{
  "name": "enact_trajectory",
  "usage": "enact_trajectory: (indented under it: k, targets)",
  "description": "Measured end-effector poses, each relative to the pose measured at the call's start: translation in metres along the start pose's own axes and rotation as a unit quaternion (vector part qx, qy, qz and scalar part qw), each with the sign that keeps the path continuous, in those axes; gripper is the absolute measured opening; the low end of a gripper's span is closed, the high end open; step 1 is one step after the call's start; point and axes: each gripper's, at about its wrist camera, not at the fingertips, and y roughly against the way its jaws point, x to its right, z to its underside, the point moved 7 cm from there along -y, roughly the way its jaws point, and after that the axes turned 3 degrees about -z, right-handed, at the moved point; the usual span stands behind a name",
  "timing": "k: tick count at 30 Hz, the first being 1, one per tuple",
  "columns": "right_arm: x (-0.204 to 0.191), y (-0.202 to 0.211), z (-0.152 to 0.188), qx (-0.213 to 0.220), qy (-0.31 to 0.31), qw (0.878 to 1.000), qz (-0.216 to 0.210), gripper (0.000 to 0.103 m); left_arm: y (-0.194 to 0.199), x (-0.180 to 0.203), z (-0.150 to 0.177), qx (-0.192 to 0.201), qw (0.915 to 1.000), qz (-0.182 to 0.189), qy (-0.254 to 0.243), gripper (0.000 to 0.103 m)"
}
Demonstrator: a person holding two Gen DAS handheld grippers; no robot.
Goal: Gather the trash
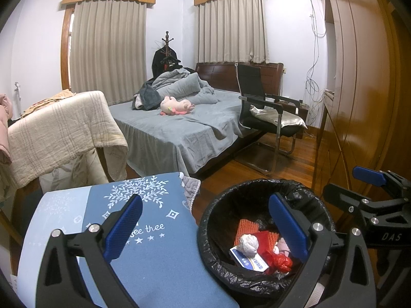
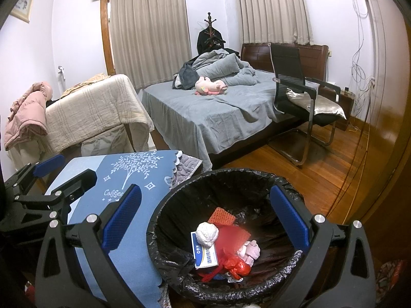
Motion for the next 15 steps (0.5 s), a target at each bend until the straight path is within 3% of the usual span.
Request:
enact_trajectory:
  k: [15]
  targets:
    - [-0.0001,0.0001,0.0000,0.000,0.000,1.000,0.000,0.098,0.0001,-0.0005,0.0001,0.000,1.0000,-0.001,-0.001,0.097]
